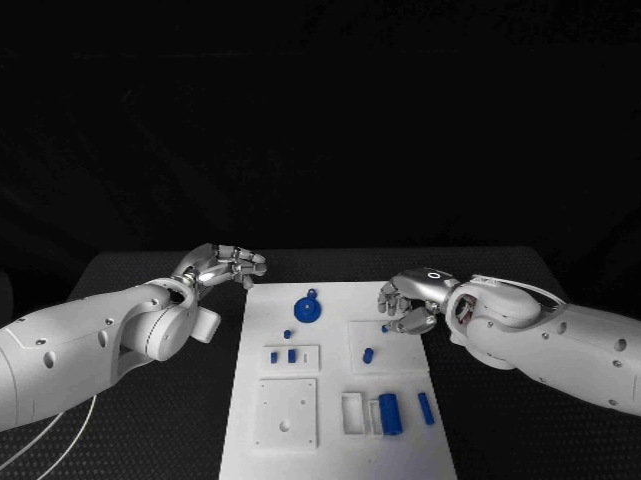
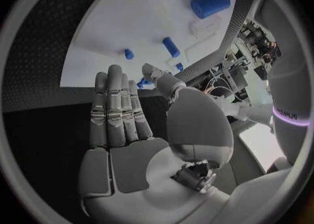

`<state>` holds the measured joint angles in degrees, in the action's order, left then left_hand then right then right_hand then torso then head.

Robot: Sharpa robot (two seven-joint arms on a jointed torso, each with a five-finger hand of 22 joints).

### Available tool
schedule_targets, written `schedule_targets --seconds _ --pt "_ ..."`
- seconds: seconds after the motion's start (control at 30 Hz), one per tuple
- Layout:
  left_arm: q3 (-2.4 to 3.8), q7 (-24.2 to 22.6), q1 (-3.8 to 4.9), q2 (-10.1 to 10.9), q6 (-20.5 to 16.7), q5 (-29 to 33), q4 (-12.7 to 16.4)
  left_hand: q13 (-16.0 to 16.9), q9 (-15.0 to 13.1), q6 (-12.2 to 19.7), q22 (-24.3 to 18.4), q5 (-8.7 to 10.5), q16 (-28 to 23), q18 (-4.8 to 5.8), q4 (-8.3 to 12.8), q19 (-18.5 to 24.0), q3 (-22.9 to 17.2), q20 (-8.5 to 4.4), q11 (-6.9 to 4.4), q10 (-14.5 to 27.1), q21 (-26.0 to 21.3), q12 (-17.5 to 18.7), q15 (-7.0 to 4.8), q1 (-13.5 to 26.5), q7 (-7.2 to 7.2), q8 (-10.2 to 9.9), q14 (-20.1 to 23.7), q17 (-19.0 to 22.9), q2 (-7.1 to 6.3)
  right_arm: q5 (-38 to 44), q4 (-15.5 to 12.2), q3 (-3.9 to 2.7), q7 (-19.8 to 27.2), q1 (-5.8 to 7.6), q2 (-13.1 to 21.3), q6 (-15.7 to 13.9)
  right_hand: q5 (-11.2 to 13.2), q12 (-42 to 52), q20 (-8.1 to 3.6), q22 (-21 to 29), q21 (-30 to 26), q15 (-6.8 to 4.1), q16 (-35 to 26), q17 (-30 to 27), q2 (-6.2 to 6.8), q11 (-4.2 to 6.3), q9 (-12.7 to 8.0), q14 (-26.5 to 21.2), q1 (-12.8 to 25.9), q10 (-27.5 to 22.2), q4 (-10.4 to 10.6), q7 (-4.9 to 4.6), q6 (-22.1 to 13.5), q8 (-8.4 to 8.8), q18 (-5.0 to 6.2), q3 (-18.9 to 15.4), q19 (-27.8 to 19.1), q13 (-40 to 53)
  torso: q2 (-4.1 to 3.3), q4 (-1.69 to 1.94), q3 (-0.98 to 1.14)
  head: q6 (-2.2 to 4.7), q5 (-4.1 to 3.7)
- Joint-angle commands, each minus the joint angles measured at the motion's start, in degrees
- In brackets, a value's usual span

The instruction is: Assemble the parts on the task board

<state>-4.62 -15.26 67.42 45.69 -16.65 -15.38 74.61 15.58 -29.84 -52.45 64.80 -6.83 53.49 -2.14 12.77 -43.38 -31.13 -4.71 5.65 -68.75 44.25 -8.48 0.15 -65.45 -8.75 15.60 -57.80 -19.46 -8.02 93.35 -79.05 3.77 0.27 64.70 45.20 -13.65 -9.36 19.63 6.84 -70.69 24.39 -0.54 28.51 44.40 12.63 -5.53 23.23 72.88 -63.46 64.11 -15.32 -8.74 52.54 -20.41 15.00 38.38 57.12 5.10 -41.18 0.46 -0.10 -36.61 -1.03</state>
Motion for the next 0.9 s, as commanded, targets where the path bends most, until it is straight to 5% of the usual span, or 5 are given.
schedule_targets --seconds 0.03,0.27,0.9 --pt "0.03 -3.6 0.02 -0.2 3.0 4.7 0.4 -0.1 -0.1 0.5 -0.1 0.17 -0.6 0.41 0.5 0.0 0.1 -0.70 0.08 0.3 -0.4 0.3 0.12 0.5 -0.06 0.3 -0.3 0.1 -0.02 9.2 -0.5 0.32 -3.6 -0.43 -0.3 0.5 0.5 -1.0 0.04 -0.1 0.2 -0.08 0.3 0.5 0.63 -0.01 0.0 0.4 0.0 0.5 0.1 -0.21 0.1 0.05 0.00 0.6 0.6 0.1 -0.08 0.07 -0.11 -0.05 0.06" --pt "0.01 -3.6 0.01 -0.1 2.9 4.7 0.5 -0.2 -0.1 0.6 -0.1 0.25 -1.0 0.40 0.6 0.0 0.3 -0.63 0.15 0.4 -0.6 0.5 0.18 0.8 -0.11 0.3 -0.5 0.1 -0.03 11.6 -0.3 0.71 -4.6 -1.17 -0.8 -0.3 2.7 -3.3 -0.40 -0.5 0.5 -0.25 0.9 1.9 2.17 0.11 0.0 1.0 -0.8 1.7 1.3 -0.15 0.3 0.15 0.00 2.9 1.7 0.7 -0.13 0.20 -0.09 -0.38 0.50" --pt "0.01 -3.4 0.01 0.0 2.6 4.7 0.6 -0.3 -0.1 0.8 -0.1 0.26 -1.6 0.36 0.5 -0.3 0.6 -0.58 0.28 0.6 -0.8 0.7 0.23 1.2 -0.23 0.3 -0.9 -0.1 0.23 13.0 2.2 1.08 -5.5 -2.11 -3.0 -1.7 6.2 -6.2 -0.64 -1.1 0.5 -0.42 1.0 3.2 2.44 0.26 0.1 1.4 -2.2 3.5 3.7 0.15 1.2 0.08 0.00 8.2 2.5 1.7 -0.12 0.17 -0.12 -1.22 0.89"
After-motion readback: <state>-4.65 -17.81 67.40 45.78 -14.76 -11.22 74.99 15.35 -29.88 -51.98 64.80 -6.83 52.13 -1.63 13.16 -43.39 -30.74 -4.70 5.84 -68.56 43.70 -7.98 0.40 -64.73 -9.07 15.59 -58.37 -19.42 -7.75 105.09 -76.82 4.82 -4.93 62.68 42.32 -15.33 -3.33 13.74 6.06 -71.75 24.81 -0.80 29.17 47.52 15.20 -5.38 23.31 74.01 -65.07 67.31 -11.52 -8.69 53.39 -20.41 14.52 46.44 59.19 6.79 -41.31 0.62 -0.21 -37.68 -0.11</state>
